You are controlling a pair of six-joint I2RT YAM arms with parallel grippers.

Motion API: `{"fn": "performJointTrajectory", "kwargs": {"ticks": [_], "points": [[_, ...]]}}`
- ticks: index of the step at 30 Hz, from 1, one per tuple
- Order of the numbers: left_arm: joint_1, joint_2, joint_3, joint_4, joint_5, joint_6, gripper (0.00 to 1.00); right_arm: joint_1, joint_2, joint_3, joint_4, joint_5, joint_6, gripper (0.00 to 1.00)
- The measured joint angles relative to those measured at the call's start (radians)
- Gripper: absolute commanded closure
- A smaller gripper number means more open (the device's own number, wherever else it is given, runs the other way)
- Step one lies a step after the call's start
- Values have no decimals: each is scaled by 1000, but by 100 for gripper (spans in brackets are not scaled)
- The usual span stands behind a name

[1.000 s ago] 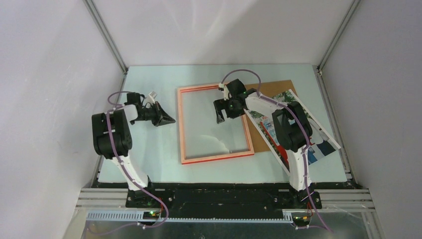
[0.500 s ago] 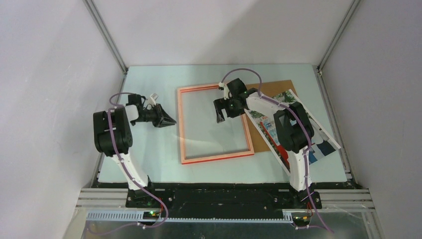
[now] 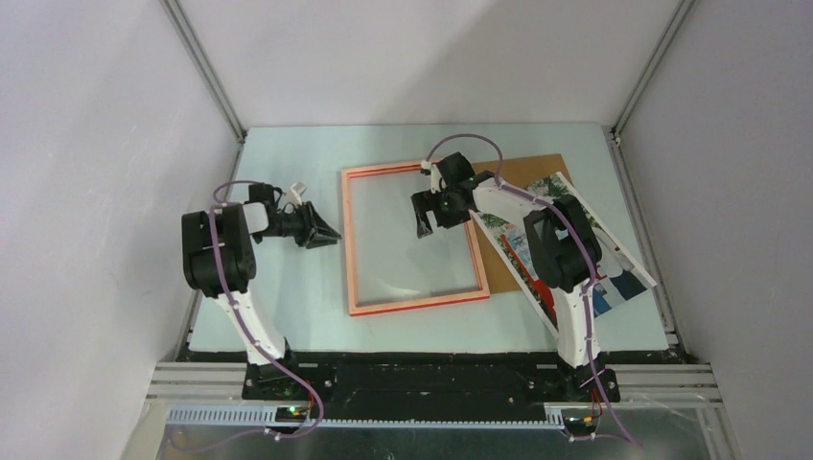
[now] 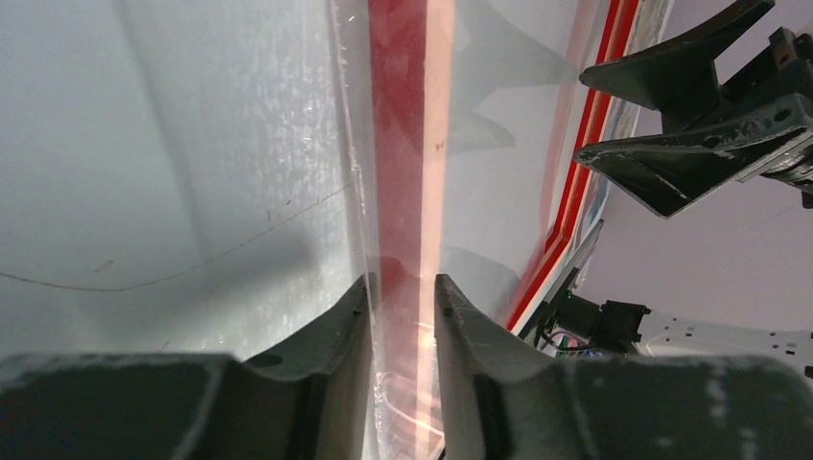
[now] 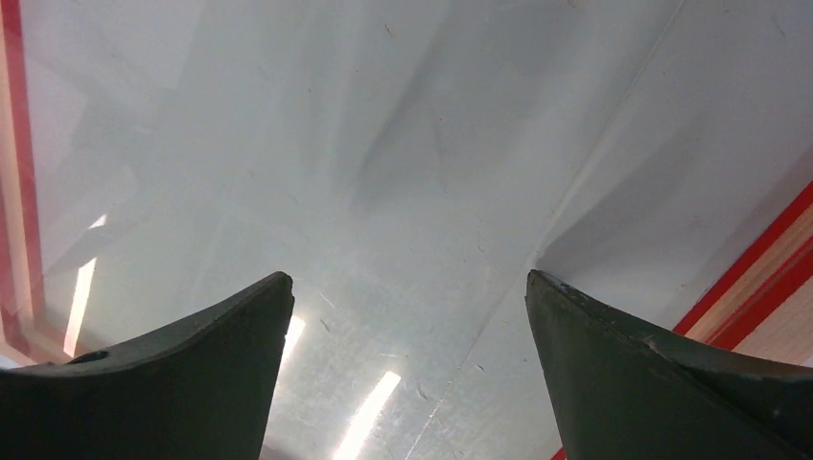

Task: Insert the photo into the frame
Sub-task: Pick up the photo frame item from the photo frame.

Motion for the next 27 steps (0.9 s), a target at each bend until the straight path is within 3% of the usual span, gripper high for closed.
{"fn": "performJointTrajectory", "kwargs": {"ticks": [6, 18, 22, 25, 27], "points": [[0, 23, -1, 8, 8, 4, 55, -3, 3, 1, 11, -21, 2, 5], [0, 58, -5, 38, 80, 5, 52, 3, 9, 2, 30, -93, 3, 5], [0, 58, -16, 41, 96, 8, 59, 16, 10, 2, 30, -108, 3, 5], [0, 58, -28, 45, 97, 16, 76, 21, 10, 2, 29, -113, 3, 5], [2, 58, -35, 45, 98, 19, 81, 21, 11, 3, 29, -116, 4, 5]]}}
